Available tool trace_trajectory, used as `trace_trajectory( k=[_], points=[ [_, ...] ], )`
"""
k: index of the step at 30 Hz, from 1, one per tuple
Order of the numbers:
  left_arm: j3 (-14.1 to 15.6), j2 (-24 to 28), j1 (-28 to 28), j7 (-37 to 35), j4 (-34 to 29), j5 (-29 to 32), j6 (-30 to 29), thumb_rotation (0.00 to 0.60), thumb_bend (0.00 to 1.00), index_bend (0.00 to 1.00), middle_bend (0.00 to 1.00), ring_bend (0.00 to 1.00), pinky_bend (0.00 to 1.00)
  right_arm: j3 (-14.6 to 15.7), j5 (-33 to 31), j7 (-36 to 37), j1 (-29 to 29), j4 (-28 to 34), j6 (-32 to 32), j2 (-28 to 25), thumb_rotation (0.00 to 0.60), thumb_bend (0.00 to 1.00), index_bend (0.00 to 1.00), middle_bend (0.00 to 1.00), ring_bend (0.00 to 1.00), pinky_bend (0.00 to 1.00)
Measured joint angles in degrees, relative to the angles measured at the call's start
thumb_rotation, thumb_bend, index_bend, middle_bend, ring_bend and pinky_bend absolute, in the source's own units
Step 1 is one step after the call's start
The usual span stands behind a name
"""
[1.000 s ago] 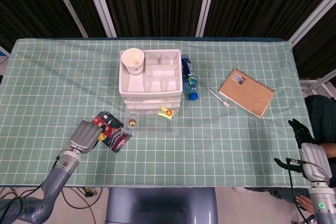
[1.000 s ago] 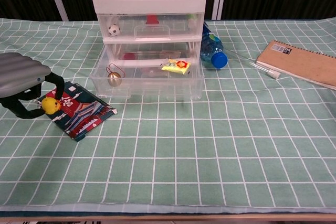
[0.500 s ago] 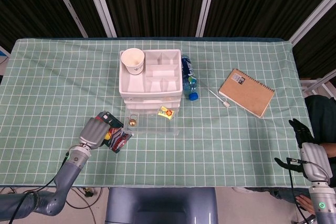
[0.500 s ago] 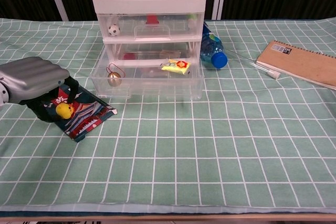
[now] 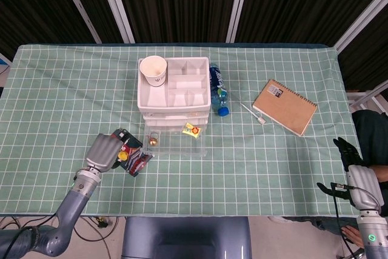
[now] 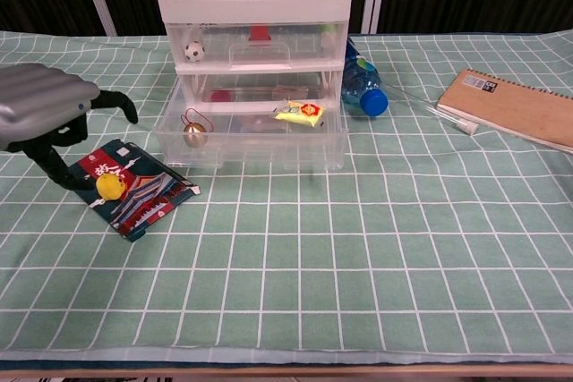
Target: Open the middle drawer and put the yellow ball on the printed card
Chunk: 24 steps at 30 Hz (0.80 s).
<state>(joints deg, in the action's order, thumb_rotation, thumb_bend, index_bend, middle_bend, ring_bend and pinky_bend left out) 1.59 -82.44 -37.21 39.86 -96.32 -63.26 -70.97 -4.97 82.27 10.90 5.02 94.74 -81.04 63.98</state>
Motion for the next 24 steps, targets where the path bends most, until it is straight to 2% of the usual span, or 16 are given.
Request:
trace_trajectory(
  k=[1,4,5,6,8,10,12,15,19,24],
  points=[
    [0.0,0.7,0.7,-0.7,-0.8,-1.1,-1.4,0.6,0.09,0.12,0.53,0.65,0.78,0.0,0.0,0.0,0.0,0.0,0.0,0.0,0.6,0.05,0.0,0.0,0.0,0.22],
    [0.5,2.8,3.2,-3.3,-3.0,-4.4,-5.6,0.6,0.08,0.06,0.21,0.31,0.5,0.0,0.3,-0.4,0.0,-0.2,-0.2,0.1,0.6,0.05,0.0,0.0,0.0,0.22],
    [0.8,3.5,4.0,-4.2,-3.6,-5.6,-6.9,0.6,0.08,0.04,0.14,0.24,0.43,0.1,0.4,-0.6,0.0,-0.3,-0.3,0.1,0.6,0.05,0.0,0.0,0.0,0.22],
    [1.1,4.3,4.9,-5.1,-4.2,-6.9,-8.3,0.6,0.08,0.01,0.05,0.12,0.32,0.1,0.5,-0.7,0.0,-0.3,-0.4,0.1,0.6,0.05,0.0,0.0,0.0,0.22],
    [2.0,6.0,7.2,-7.3,-5.2,-10.0,-11.4,0.6,0.07,0.0,0.0,0.03,0.18,0.1,0.8,-1.1,0.0,-0.6,-0.7,0.3,0.6,0.05,0.0,0.0,0.0,0.22],
    [3.3,7.6,9.9,-10.0,-5.7,-13.0,-14.5,0.6,0.05,0.0,0.0,0.0,0.06,0.1,1.1,-1.5,0.0,-0.8,-0.9,0.4,0.6,0.05,0.0,0.0,0.0,0.22],
    [4.4,8.6,12.2,-12.3,-5.7,-15.0,-16.8,0.6,0.05,0.0,0.0,0.0,0.03,0.2,1.3,-2.0,0.0,-1.1,-1.2,0.5,0.6,0.05,0.0,0.0,0.0,0.22],
    [5.7,9.4,15.7,-15.6,-4.6,-17.4,-20.2,0.6,0.04,0.0,0.0,0.0,0.02,0.2,1.8,-2.9,-0.1,-1.5,-1.7,0.8,0.6,0.05,0.0,0.0,0.0,0.22],
    [6.4,9.0,19.1,-18.8,0.1,-19.0,-24.0,0.6,0.03,0.0,0.0,0.0,0.0,0.2,2.5,-3.9,-0.1,-2.3,-2.5,1.2,0.6,0.04,0.0,0.0,0.0,0.22],
    [6.1,7.7,22.4,-24.1,4.7,-18.8,-25.3,0.6,0.03,0.0,0.0,0.0,0.0,0.2,4.3,-5.2,-0.1,-4.1,-4.3,2.0,0.6,0.04,0.0,0.0,0.0,0.22]
  ],
)
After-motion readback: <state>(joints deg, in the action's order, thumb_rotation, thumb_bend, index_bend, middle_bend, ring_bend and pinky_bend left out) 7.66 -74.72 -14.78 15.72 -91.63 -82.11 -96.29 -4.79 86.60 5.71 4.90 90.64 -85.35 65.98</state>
